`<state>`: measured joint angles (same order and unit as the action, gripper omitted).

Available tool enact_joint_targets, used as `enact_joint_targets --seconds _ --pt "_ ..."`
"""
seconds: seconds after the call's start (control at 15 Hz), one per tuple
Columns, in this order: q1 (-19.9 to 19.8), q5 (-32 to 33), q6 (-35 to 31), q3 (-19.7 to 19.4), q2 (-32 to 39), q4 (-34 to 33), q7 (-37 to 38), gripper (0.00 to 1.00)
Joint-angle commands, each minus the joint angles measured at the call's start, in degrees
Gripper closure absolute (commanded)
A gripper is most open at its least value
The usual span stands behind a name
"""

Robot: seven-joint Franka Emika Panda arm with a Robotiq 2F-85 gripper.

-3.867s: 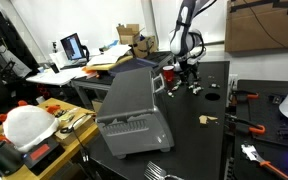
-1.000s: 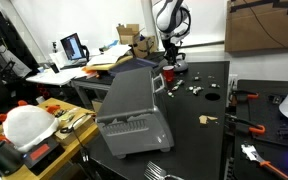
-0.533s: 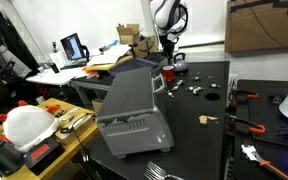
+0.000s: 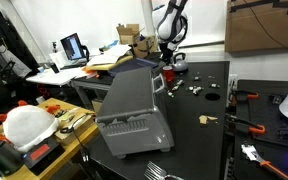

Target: Put two pieces of candy in the red cup.

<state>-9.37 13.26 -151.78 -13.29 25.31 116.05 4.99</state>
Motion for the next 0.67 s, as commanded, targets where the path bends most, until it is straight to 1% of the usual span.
enact_joint_targets --seconds 0.0,0.2,0.33,0.47,0.6 --pt "2.5 1.8 -4.4 -2.2 2.2 -0.8 2.7 0.95" --pt "4.5 2.2 -6.9 -3.8 1.7 -0.1 2.8 0.95" --pt "5.8 2.3 -6.8 -4.6 0.5 0.5 2.8 0.95" --pt "5.9 1.2 -5.0 -3.8 -1.4 1.2 1.3 0.95" --pt "6.0 1.0 -4.8 -3.5 -2.7 1.7 0.9 0.95"
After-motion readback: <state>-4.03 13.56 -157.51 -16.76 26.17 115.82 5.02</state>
